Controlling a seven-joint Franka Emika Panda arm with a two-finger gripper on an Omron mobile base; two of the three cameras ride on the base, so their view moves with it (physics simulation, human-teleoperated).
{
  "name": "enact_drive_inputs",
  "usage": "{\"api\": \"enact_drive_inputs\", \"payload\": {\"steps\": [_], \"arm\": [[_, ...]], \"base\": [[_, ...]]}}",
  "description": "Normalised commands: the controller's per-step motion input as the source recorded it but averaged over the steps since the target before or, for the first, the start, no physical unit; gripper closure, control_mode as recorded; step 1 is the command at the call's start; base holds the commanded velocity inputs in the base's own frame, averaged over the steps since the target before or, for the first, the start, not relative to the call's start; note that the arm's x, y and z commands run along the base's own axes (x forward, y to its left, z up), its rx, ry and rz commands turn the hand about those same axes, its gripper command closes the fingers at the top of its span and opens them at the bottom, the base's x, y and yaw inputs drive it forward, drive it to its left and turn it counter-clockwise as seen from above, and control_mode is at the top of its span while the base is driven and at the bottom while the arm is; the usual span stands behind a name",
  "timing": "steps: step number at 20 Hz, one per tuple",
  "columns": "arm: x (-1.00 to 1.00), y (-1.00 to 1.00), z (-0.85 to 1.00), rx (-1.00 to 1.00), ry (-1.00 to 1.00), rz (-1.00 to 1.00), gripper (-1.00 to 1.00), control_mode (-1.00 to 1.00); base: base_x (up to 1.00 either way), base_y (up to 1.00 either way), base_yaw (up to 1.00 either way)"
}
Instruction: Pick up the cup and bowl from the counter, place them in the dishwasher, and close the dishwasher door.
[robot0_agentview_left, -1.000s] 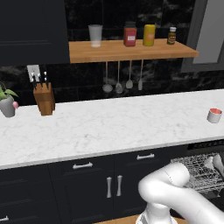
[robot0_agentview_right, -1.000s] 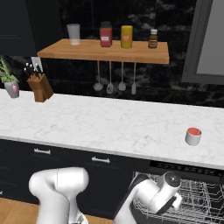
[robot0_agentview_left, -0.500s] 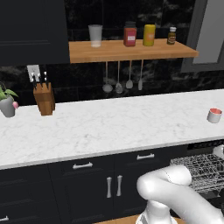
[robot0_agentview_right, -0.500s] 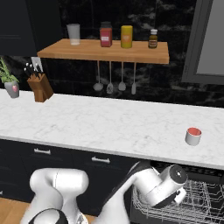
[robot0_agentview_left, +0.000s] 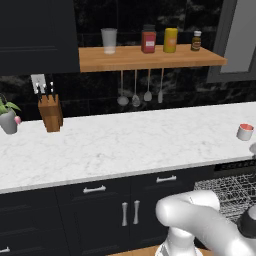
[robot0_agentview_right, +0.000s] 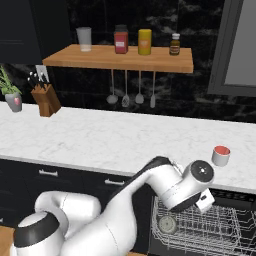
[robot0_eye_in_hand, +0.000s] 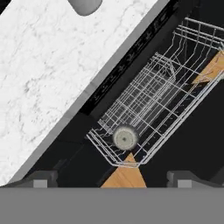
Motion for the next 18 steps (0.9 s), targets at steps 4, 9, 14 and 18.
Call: {"api": "enact_drive_inputs", "payload": {"steps": [4,9,14,18], "arm": [[0.41,-0.25,0.97,0.08,0.01,-0.36,-1.0,-1.0],[0.69,-0.51,0.54,0.06,0.23,-0.37,-1.0,-1.0],[0.42,-0.33,0.03,0.04,0.17,-0.08,-1.0,-1.0],[0.3,-0.22,0.0,0.02,0.03,0.0,-1.0,-1.0]], "base": [[0.0,0.0,0.0],[0.0,0.0,0.0],[0.0,0.0,0.0],[0.0,0.0,0.0]]}}
